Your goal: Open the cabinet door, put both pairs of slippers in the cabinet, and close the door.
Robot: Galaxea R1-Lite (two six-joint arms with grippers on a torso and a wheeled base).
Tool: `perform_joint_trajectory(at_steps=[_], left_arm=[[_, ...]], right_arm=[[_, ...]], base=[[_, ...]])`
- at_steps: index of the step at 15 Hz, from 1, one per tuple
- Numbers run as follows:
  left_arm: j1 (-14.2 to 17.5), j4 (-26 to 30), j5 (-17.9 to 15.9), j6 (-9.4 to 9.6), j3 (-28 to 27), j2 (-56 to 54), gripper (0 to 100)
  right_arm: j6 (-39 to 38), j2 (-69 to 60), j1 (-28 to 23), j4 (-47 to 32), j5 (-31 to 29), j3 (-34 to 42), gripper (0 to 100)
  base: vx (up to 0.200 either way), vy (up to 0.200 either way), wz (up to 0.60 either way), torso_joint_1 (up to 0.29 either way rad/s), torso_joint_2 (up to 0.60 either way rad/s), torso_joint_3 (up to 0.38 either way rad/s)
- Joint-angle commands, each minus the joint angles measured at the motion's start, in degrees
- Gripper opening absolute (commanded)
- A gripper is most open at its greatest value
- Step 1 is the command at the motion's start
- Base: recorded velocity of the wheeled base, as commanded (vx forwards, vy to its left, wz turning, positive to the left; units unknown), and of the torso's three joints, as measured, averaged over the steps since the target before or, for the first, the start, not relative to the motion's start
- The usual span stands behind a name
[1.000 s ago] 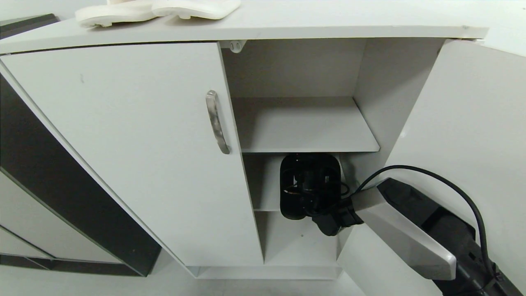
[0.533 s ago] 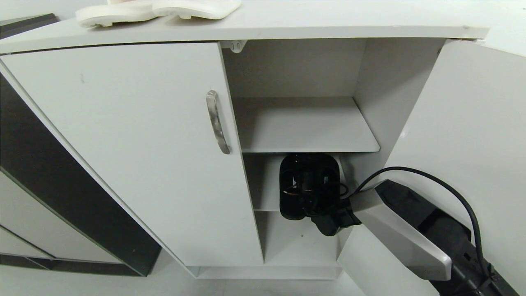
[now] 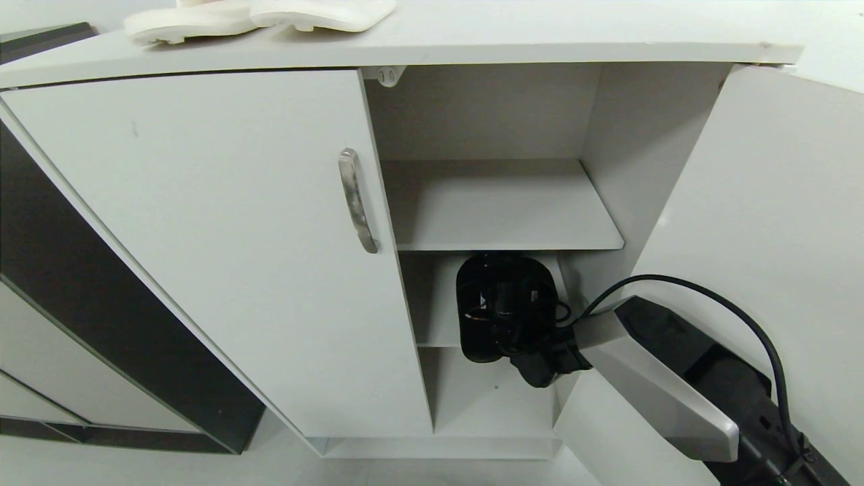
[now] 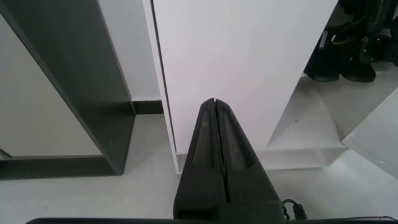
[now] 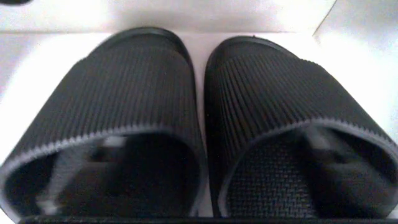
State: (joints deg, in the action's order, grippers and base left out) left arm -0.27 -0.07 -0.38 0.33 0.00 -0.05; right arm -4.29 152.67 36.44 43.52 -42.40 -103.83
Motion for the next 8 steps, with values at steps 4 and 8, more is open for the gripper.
perform_joint_trajectory(at_steps=[4,8], left_arm=[[0.0,0.0,0.0,0.02,0.0,0.0,0],[0.0,0.0,-0.2,0.11,0.0,0.0,0]], right_arm=[[0.1,-2.9,0.8,2.3,-0.2,6.4,100],[0.2,-11.1,3.4,8.2,-0.5,20.2,100]], base=[[0.000,0.000,0.00,0.000,0.00,0.000],[0.000,0.000,0.00,0.000,0.00,0.000]])
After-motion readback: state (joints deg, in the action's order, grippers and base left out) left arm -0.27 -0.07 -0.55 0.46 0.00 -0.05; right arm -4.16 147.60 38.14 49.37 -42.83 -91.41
